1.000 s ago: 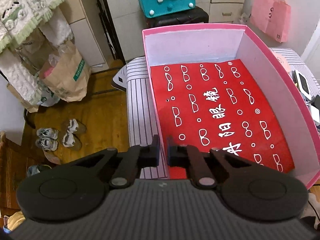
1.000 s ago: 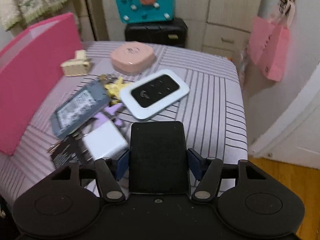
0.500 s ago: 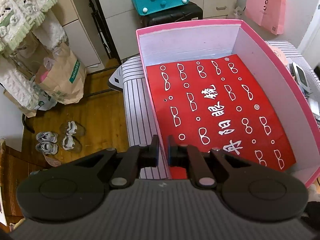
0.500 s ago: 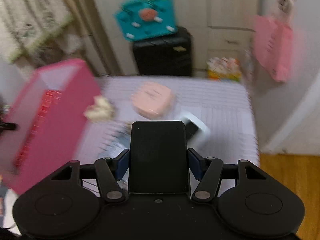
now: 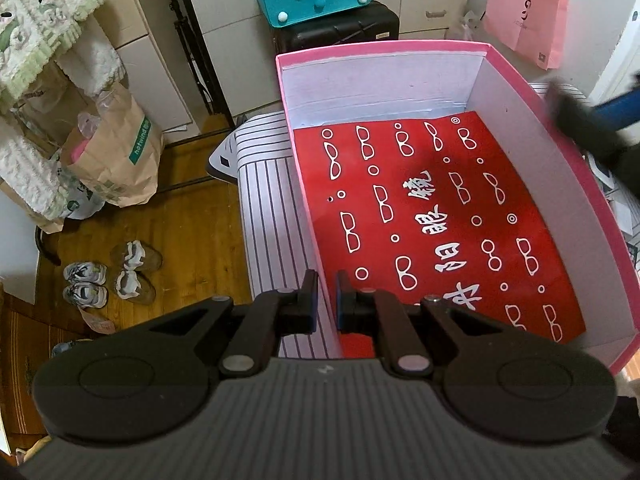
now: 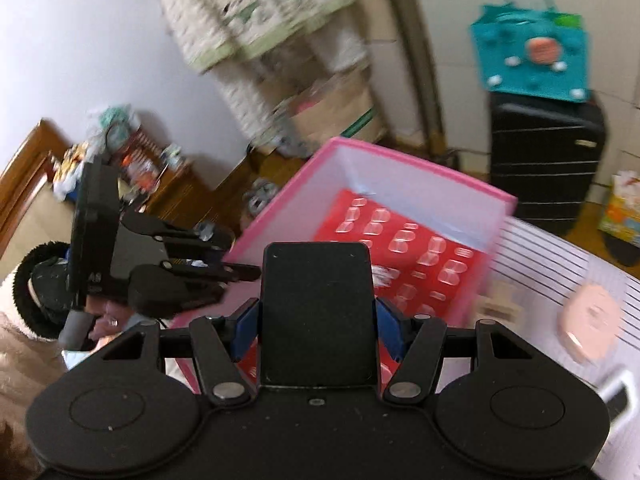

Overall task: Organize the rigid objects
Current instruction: 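Carry the black power bank into the pink box and open the right gripper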

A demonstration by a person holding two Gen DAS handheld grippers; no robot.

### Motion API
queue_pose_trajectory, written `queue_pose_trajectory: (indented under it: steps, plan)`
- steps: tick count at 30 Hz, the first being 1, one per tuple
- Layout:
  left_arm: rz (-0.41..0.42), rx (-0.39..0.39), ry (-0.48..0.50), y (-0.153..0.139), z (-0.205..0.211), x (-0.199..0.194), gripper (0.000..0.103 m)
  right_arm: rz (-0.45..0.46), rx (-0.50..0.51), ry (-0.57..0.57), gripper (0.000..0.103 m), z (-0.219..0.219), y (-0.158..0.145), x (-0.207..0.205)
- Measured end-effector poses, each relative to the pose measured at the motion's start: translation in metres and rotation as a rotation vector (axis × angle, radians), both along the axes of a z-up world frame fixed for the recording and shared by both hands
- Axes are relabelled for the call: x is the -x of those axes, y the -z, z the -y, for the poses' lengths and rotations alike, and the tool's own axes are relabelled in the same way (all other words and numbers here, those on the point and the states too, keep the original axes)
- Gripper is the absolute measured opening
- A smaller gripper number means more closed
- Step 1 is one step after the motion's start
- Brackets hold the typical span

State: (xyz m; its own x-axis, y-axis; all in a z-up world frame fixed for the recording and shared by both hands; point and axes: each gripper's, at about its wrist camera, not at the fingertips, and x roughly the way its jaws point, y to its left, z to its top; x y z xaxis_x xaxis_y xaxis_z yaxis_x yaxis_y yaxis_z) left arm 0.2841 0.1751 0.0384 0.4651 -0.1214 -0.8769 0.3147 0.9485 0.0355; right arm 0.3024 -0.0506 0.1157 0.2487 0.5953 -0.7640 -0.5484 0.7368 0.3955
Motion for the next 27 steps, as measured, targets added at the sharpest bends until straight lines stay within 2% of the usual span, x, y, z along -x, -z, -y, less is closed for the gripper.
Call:
queue_pose_trajectory:
  steps: [6,11,16,27]
  plan:
    - [-0.008,0.03,-0.018,0.0,-0.006,-0.001,0.007,-0.123,0.002,-0.033,0.066,-0.052,0.039,-0.037]
    - [-0.01,0.037,-0.021,0.0,-0.006,0.0,0.008,-0.138,0.055,-0.002,0.066,-0.077,0.071,-0.067]
    - [-0.03,0.056,-0.021,-0.002,-0.008,-0.003,0.009,-0.072,0.175,0.022,0.066,-0.092,0.089,-0.076]
    - [-0.043,0.089,-0.024,-0.001,-0.014,-0.005,0.01,-0.086,0.235,0.038,0.068,-0.106,0.11,-0.094]
